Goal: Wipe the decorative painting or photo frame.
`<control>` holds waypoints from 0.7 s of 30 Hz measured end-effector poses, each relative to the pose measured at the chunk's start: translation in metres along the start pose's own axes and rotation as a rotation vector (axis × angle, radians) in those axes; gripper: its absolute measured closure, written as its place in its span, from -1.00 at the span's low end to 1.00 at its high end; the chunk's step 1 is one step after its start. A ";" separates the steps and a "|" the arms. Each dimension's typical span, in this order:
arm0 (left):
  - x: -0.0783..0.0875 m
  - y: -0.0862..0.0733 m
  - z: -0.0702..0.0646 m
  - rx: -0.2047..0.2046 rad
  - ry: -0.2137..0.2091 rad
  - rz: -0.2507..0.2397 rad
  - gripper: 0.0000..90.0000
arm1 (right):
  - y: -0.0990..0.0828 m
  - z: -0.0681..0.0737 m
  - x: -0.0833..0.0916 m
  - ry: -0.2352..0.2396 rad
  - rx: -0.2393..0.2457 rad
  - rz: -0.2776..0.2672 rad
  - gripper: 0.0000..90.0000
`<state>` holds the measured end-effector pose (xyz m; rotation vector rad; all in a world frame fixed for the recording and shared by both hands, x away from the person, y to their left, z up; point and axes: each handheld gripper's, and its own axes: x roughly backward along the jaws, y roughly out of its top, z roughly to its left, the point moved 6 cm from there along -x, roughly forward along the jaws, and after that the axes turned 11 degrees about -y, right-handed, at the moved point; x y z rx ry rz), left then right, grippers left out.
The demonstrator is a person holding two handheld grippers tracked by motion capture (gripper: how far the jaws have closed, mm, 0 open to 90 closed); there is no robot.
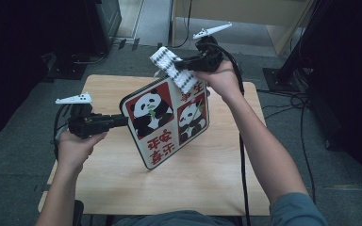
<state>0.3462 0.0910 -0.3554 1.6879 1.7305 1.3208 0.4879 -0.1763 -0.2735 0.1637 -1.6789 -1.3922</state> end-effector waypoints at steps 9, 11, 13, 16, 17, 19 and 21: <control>0.000 0.000 0.001 0.000 0.002 0.001 0.71 | 0.000 -0.010 0.003 -0.014 0.001 0.006 0.72; 0.001 0.000 0.001 0.001 0.002 0.001 0.71 | 0.000 -0.014 0.004 -0.020 -0.006 0.013 0.72; 0.001 0.000 0.001 0.000 0.003 0.003 0.71 | 0.000 -0.017 0.004 -0.027 -0.012 0.017 0.72; 0.002 0.000 0.002 -0.001 0.002 0.004 0.71 | 0.000 -0.022 0.006 -0.033 -0.023 0.018 0.72; 0.002 0.000 0.002 0.000 0.003 0.004 0.71 | -0.001 -0.024 0.006 -0.035 -0.029 0.017 0.72; 0.002 0.000 0.002 0.001 0.004 0.003 0.71 | -0.001 -0.027 0.007 -0.036 -0.040 0.019 0.73; 0.002 0.000 0.002 0.000 0.004 0.003 0.71 | -0.001 -0.030 0.008 -0.041 -0.042 0.019 0.73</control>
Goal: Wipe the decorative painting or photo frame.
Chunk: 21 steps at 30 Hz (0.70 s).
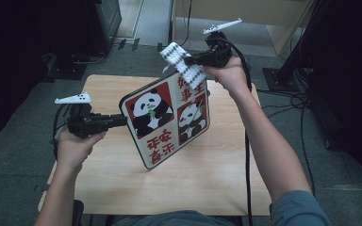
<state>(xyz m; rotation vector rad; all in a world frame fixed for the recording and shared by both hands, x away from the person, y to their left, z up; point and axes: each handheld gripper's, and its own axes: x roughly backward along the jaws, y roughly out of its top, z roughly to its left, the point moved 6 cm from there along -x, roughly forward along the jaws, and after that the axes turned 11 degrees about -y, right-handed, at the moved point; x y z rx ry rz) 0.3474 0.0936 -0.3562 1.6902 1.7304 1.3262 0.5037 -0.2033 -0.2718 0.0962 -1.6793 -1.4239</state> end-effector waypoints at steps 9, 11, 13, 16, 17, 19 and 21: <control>0.000 0.000 0.000 0.000 0.000 0.001 0.71 | 0.000 -0.012 0.003 -0.026 -0.015 0.003 0.74; 0.000 0.000 0.001 0.000 0.001 -0.001 0.71 | 0.000 -0.015 0.004 -0.033 -0.020 0.010 0.74; 0.001 0.000 0.001 0.004 0.002 -0.003 0.71 | 0.000 -0.018 0.006 -0.042 -0.023 0.017 0.74; 0.001 0.000 0.001 0.005 0.002 -0.003 0.71 | 0.000 -0.025 0.007 -0.054 -0.034 0.019 0.74; 0.001 0.000 0.002 0.005 0.002 -0.003 0.71 | -0.001 -0.027 0.008 -0.058 -0.040 0.020 0.74; 0.001 0.000 0.002 0.005 0.002 -0.003 0.72 | -0.002 -0.032 0.010 -0.070 -0.048 0.022 0.74; 0.001 0.000 0.002 0.005 0.003 -0.003 0.72 | -0.003 -0.036 0.011 -0.078 -0.060 0.025 0.74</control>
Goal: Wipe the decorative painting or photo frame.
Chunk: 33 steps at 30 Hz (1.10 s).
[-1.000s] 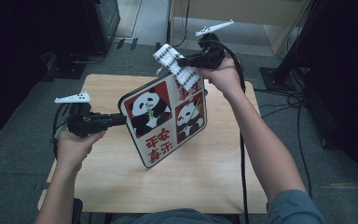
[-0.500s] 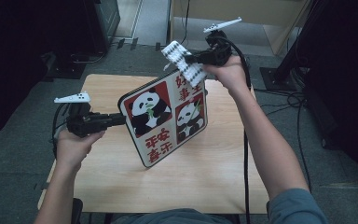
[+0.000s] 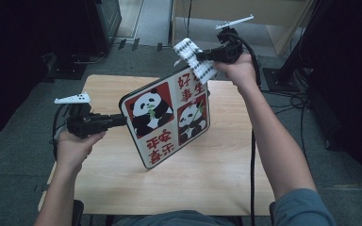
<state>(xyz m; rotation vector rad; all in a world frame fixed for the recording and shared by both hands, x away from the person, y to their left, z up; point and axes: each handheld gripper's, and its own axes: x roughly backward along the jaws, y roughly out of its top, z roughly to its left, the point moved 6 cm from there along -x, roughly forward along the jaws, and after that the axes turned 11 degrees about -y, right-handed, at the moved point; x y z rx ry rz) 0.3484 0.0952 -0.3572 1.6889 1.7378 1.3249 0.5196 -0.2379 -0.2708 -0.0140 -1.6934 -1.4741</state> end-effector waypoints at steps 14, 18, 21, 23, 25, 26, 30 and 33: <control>0.000 0.000 0.001 0.000 -0.001 -0.001 0.72 | -0.008 -0.022 0.002 -0.047 -0.041 0.028 0.76; 0.000 0.000 0.001 0.000 -0.001 -0.001 0.72 | -0.013 -0.027 0.001 -0.051 -0.050 0.037 0.76; 0.000 0.000 0.001 0.000 -0.003 -0.001 0.72 | -0.017 -0.030 -0.001 -0.047 -0.060 0.043 0.76; 0.000 0.000 0.001 -0.001 -0.003 -0.001 0.72 | -0.019 -0.031 -0.001 -0.043 -0.072 0.042 0.76; 0.000 0.000 0.002 0.000 -0.003 -0.001 0.72 | -0.021 -0.032 -0.001 -0.044 -0.069 0.045 0.76; 0.000 0.000 0.002 0.001 -0.002 -0.001 0.72 | -0.022 -0.033 -0.001 -0.046 -0.071 0.047 0.77; 0.000 0.000 0.002 0.002 -0.003 0.000 0.72 | -0.026 -0.034 -0.003 -0.045 -0.071 0.049 0.77; 0.000 0.000 0.002 0.002 -0.004 -0.001 0.72 | -0.030 -0.035 -0.004 -0.045 -0.078 0.052 0.77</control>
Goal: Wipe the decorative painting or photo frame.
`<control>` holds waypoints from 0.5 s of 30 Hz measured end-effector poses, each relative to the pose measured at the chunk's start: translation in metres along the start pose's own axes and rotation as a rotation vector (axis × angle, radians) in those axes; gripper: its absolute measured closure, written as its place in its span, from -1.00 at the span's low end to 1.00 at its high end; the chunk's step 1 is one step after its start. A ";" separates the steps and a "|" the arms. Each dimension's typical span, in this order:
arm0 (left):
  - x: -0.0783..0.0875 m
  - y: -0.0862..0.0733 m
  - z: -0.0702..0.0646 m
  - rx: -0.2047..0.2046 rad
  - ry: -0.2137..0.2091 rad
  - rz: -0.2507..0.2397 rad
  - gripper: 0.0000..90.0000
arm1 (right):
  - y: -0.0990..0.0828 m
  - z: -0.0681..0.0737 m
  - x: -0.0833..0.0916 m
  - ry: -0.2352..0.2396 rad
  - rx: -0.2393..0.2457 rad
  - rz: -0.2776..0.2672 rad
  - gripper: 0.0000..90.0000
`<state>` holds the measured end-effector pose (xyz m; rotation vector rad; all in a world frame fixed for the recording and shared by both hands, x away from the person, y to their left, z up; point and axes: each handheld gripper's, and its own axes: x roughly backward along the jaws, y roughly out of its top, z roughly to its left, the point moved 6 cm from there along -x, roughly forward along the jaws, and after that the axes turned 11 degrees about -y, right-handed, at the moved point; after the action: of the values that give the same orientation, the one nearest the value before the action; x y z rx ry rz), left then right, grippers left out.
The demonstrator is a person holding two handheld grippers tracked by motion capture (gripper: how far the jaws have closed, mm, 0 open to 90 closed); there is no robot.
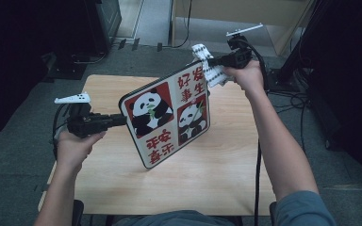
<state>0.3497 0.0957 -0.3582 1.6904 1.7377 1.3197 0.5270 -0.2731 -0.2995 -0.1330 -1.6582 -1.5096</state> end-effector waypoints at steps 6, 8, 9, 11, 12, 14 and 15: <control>0.000 0.000 0.000 0.002 0.001 -0.003 0.71 | -0.006 -0.001 -0.002 0.002 -0.005 0.000 0.77; 0.000 0.000 0.000 0.001 0.001 -0.002 0.71 | -0.008 -0.002 -0.002 0.003 -0.003 0.005 0.77; 0.000 0.000 0.000 0.002 0.002 -0.002 0.71 | -0.009 -0.003 -0.003 0.002 0.002 0.002 0.77; 0.000 0.000 0.000 0.002 0.002 -0.002 0.71 | -0.012 -0.004 -0.004 0.002 0.002 0.001 0.77; 0.000 0.000 0.000 0.002 0.003 -0.002 0.71 | -0.013 -0.004 -0.004 0.003 0.002 0.003 0.77; 0.000 0.000 0.000 0.001 0.003 -0.001 0.71 | -0.016 -0.005 -0.006 0.001 0.006 0.009 0.77; 0.000 0.000 0.000 0.001 0.002 0.000 0.71 | -0.017 -0.005 -0.006 0.001 0.002 0.012 0.77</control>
<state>0.3500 0.0955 -0.3586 1.6900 1.7403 1.3214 0.5232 -0.2786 -0.3172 -0.1405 -1.6559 -1.4986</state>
